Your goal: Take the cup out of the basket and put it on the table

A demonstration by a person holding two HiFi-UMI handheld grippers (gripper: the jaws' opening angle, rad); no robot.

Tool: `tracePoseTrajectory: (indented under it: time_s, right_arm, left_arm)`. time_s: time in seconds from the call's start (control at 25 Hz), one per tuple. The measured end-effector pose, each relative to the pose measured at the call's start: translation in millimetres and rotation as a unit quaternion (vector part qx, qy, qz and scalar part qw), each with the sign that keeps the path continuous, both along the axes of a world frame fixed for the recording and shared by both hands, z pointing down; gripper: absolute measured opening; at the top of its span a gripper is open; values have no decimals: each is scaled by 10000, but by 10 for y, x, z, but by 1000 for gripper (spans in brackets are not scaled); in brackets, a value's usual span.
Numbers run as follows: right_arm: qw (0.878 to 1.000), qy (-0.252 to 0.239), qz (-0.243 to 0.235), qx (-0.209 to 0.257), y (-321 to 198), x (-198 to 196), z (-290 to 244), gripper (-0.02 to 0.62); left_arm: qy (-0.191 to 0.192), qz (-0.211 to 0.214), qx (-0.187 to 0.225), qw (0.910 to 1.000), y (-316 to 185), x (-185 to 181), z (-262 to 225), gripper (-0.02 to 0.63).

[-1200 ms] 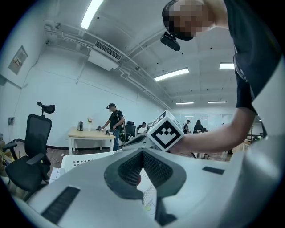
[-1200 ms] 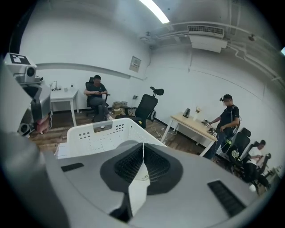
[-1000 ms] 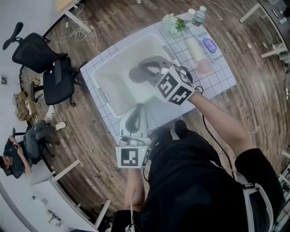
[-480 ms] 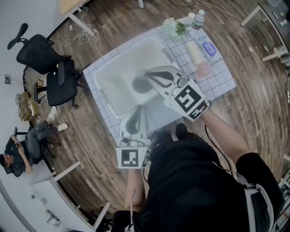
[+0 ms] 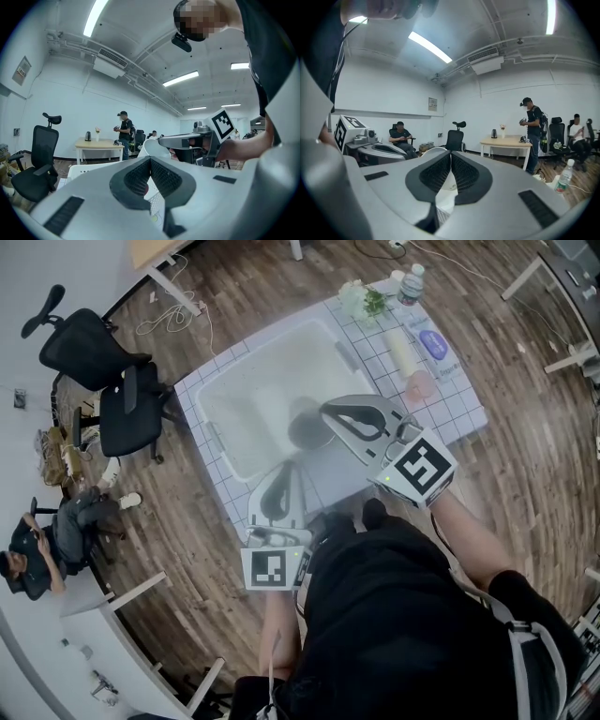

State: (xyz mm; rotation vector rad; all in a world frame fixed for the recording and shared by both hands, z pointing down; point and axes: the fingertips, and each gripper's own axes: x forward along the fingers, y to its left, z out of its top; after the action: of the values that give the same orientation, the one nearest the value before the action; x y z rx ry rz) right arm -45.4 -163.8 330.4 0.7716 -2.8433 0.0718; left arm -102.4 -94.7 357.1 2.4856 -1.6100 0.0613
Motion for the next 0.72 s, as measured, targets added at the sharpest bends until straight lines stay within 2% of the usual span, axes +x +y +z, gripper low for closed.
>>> tracePoseTrajectory:
  time_s: [0.12, 0.72]
  right_arm:
    - [9998, 14, 88, -176, 66, 91, 28, 25]
    - [9994, -267, -94, -190, 374, 436, 48, 25]
  left_arm:
    - [-10, -36, 5, 10000, 18, 16, -1, 9]
    - [-75, -72, 22, 9999, 93, 263, -38, 9]
